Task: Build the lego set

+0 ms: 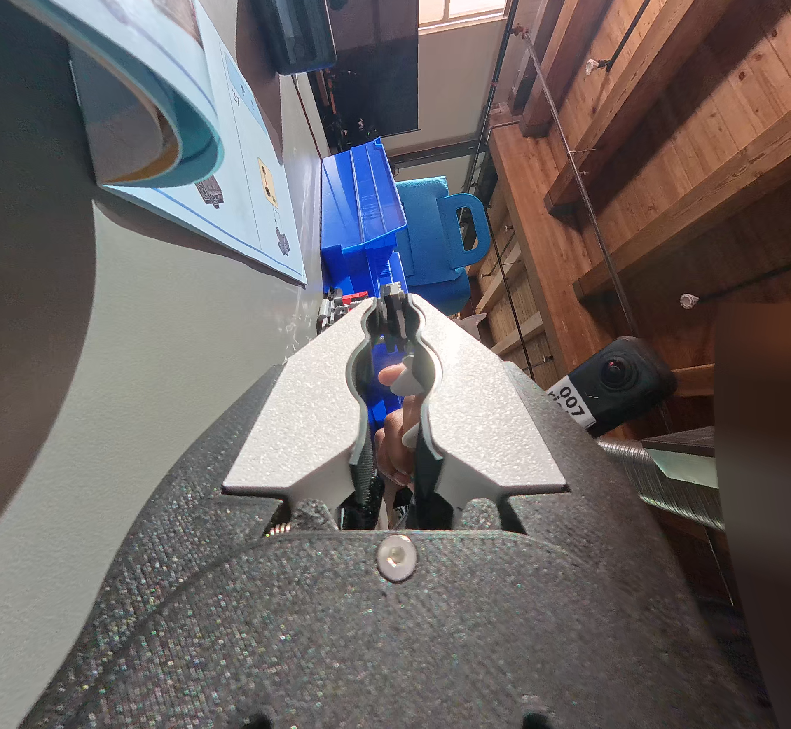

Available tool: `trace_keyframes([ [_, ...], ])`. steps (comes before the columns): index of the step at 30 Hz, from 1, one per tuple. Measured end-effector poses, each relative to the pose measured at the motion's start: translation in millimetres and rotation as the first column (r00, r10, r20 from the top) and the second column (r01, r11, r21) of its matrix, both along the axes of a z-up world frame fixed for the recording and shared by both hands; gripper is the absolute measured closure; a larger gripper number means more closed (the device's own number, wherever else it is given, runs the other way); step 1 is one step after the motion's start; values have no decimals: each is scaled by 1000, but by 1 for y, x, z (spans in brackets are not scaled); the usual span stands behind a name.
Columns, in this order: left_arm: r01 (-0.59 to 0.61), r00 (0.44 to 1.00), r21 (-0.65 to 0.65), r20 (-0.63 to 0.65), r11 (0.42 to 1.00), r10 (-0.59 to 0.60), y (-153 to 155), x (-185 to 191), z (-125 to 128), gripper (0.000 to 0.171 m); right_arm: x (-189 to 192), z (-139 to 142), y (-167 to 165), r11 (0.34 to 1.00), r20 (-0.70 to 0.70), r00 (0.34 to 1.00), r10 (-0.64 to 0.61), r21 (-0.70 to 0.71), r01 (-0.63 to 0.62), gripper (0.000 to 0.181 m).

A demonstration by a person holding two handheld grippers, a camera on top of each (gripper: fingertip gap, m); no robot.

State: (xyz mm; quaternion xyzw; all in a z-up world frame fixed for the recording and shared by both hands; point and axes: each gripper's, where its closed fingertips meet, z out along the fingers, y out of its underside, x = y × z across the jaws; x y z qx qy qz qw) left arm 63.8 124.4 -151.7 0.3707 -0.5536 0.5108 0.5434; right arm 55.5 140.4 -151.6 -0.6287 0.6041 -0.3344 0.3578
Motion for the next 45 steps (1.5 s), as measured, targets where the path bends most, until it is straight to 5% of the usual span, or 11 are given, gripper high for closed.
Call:
trace_keyframes([
  [6, -2, 1000, -13, -9, 1000, 1, 1, 1, 2, 162, -11, 4, 2, 961, 35, 999, -24, 275, 13, 151],
  [12, 1, 1000, -37, -4, 999, -1, 0, 0, 6, 162, -12, 9, -6, 737, 82, 983, -166, 673, 69, 150],
  [22, 7, 1000, -57, 4, 998, -7, 0, -1, 9, 162, -4, 8, -1, 493, 93, 964, -250, 869, 44, 154],
  [32, 7, 1000, -63, 2, 998, -7, 1, -1, 10, 162, -4, 11, 0, 402, 130, 952, -276, 915, -9, 159],
  [45, -15, 1000, -82, 9, 997, 16, -2, -2, 14, 161, -4, 11, -3, 411, 146, 936, -322, 912, -1, 172],
])
